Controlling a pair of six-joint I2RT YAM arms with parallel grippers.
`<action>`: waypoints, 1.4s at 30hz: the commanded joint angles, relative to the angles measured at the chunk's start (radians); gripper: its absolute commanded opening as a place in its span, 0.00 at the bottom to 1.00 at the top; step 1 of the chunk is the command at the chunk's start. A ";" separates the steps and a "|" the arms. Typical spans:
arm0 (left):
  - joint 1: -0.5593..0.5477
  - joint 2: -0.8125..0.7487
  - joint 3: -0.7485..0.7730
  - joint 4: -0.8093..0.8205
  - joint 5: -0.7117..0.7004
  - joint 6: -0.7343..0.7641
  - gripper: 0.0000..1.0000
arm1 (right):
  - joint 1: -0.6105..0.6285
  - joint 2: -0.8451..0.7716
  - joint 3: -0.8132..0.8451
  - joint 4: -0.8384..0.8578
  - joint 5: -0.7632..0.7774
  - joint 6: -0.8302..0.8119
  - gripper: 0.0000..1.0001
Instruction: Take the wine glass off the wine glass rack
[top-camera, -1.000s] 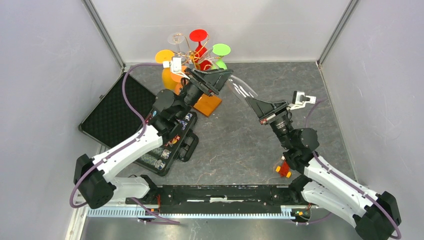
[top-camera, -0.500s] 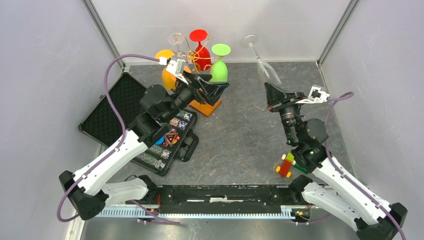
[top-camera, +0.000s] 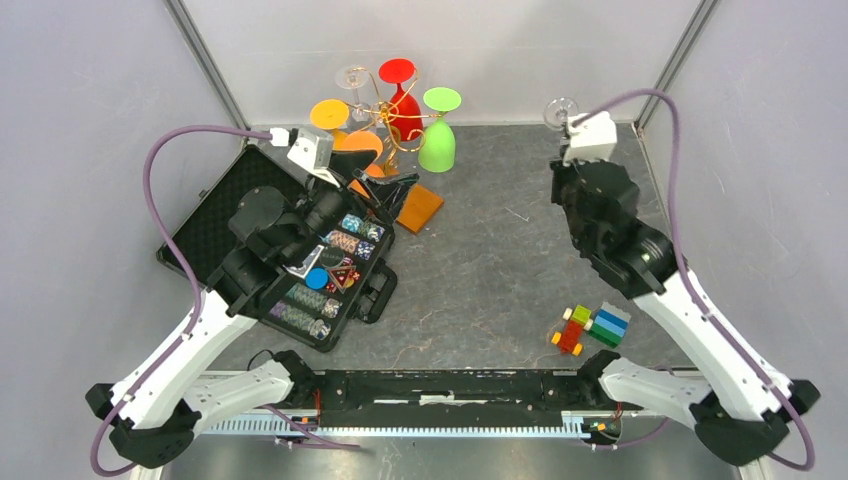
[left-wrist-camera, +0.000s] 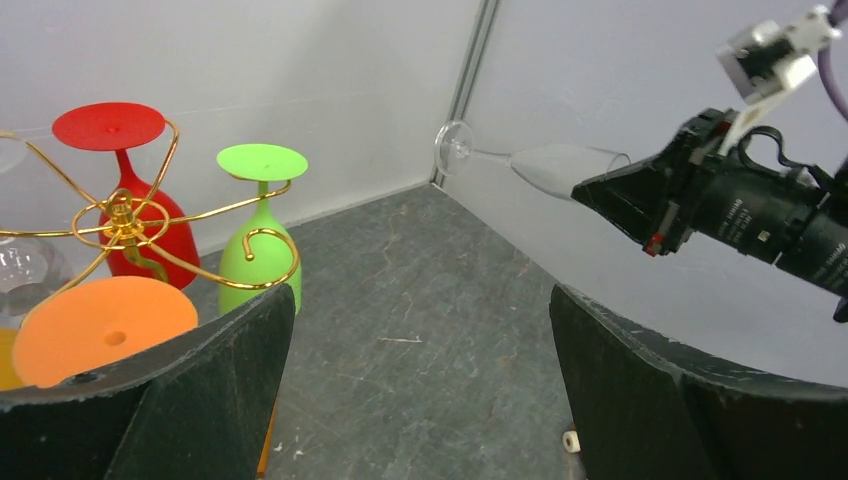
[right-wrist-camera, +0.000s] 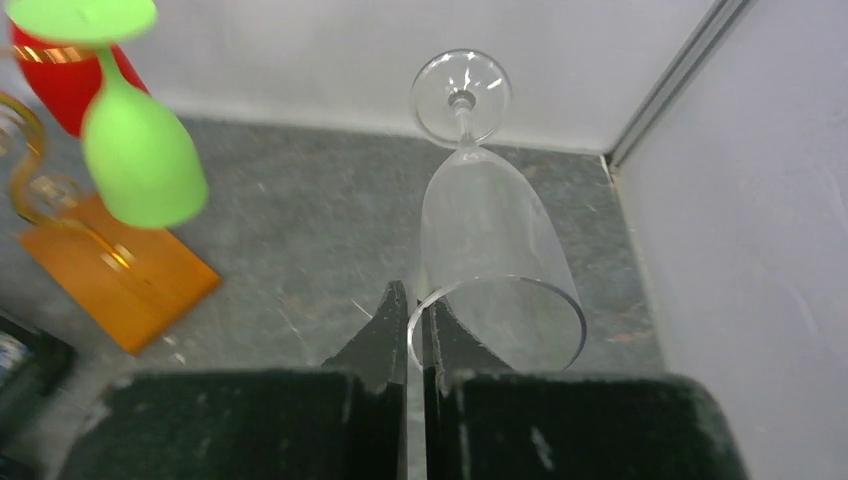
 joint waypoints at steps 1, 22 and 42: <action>0.003 0.007 0.017 -0.061 -0.030 0.094 1.00 | -0.054 0.109 0.153 -0.255 -0.074 -0.101 0.00; 0.003 -0.093 -0.122 0.057 -0.109 0.071 1.00 | -0.487 0.720 0.624 -0.587 -0.514 -0.208 0.00; 0.003 -0.155 -0.219 0.159 -0.097 0.008 1.00 | -0.723 0.860 0.615 -0.602 -0.587 -0.212 0.00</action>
